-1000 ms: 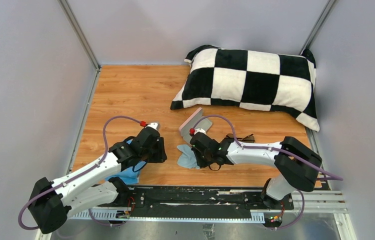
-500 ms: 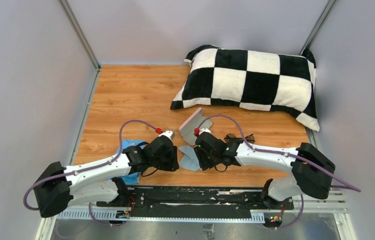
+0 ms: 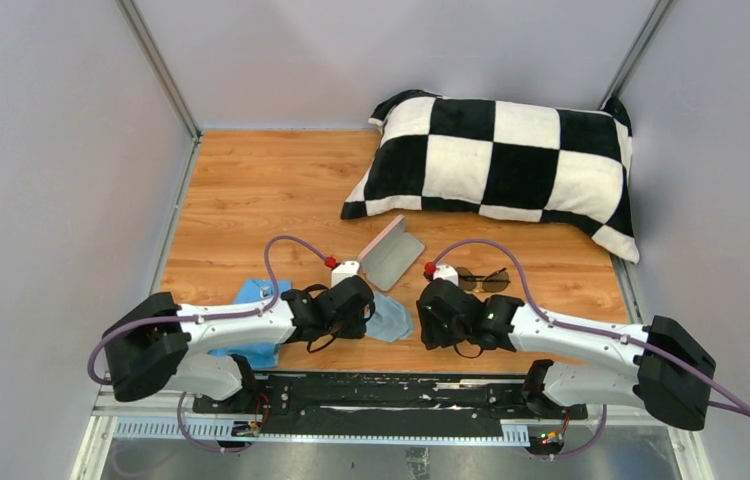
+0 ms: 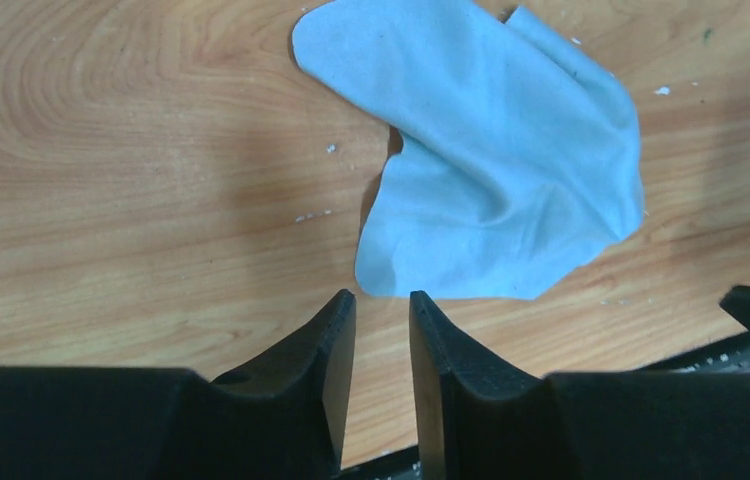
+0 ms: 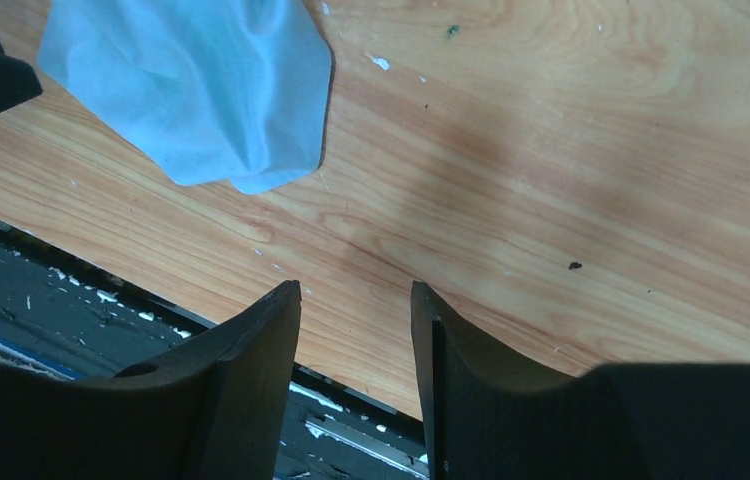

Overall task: Organize the sunglasses
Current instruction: Adjust the glasses cleaning cloth at the center of the board.

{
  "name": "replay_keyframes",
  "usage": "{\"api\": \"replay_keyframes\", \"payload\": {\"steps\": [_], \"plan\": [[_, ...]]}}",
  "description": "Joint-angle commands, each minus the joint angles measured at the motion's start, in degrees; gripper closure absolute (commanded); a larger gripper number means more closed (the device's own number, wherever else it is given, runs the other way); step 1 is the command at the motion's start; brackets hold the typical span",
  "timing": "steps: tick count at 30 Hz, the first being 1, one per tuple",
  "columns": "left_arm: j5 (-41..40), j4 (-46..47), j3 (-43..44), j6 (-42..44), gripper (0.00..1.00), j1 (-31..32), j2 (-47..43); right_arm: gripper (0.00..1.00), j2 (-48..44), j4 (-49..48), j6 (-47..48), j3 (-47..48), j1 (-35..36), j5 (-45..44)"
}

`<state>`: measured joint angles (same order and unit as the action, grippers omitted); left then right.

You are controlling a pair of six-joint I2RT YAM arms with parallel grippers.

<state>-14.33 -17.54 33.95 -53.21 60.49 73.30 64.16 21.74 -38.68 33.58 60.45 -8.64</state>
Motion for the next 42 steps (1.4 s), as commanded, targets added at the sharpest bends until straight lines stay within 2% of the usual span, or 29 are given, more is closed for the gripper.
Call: {"api": "replay_keyframes", "payload": {"steps": [1,7,8,10,11,16,21,33,42], "plan": [[-2.3,3.2,2.1,-2.3,0.69,0.4,4.8,0.49,-1.2,1.7,-4.2,-1.5,-0.2,-1.7],[-1.9,4.4,2.0,-4.6,0.76,0.4,7.3,0.48,-1.7,0.2,-7.1,-3.1,-0.2,-1.3],[-2.2,4.3,1.8,-5.2,0.79,0.4,7.3,0.48,-1.7,-0.2,-7.2,-3.2,-0.2,-1.2],[-2.5,3.9,1.7,-5.4,0.96,0.4,6.9,0.48,-1.6,-1.4,-7.3,-3.5,-0.1,-0.7],[-2.4,3.7,1.6,-5.4,1.0,0.4,6.5,0.49,-1.5,-1.9,-7.4,-3.6,-0.2,-0.3],[-1.0,3.1,-0.3,-7.2,1.0,0.8,1.7,0.5,0.6,-6.6,-8.5,-3.9,0.2,1.7],[0.2,3.4,-3.1,-11.4,1.0,3.1,-1.7,0.52,6.4,-11.4,-13.1,-2.4,1.0,2.1],[-3.2,2.0,-4.5,-15.1,1.0,4.9,-7.6,0.63,18.9,-8.7,-10.5,5.5,2.2,1.5],[-8.9,-1.1,-4.5,-14.0,1.0,3.9,-11.7,0.67,18.8,-7.4,-8.5,6.4,3.7,-1.6]]}}
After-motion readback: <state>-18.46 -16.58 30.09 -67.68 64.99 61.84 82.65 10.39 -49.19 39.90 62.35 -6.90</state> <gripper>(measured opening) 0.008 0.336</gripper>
